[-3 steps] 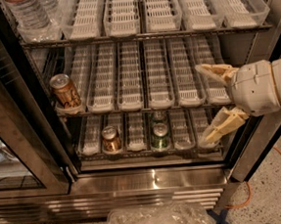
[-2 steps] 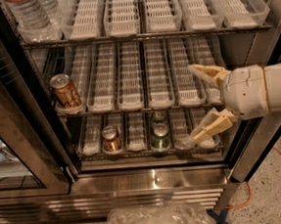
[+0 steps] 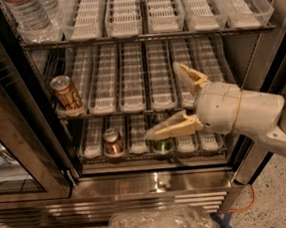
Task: Pick orange can from middle shelf of fridge
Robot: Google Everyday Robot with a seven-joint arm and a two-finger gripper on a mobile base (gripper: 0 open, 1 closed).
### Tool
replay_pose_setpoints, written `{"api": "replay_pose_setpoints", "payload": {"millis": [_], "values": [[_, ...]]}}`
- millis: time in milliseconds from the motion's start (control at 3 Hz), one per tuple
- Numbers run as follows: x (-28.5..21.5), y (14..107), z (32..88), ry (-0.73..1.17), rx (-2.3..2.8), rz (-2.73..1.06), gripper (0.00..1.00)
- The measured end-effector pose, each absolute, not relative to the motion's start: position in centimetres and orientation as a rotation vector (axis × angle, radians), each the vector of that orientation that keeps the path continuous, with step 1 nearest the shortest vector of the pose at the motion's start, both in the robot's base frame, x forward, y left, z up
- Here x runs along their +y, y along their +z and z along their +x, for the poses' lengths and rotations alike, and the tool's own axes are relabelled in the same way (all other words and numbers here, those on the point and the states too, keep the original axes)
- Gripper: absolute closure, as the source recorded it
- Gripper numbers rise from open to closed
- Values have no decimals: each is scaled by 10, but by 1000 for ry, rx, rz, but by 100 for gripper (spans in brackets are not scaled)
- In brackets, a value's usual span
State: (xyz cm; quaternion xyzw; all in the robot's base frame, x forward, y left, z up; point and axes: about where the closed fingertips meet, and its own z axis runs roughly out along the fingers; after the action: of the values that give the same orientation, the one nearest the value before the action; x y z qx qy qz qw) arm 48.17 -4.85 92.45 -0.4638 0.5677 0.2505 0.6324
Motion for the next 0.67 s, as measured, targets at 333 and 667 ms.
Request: {"api": "replay_pose_setpoints", "payload": {"millis": [333, 667], "values": [[-21, 947, 499, 609, 1218, -955, 0], [12, 943, 528, 660, 1170, -888, 0]]}}
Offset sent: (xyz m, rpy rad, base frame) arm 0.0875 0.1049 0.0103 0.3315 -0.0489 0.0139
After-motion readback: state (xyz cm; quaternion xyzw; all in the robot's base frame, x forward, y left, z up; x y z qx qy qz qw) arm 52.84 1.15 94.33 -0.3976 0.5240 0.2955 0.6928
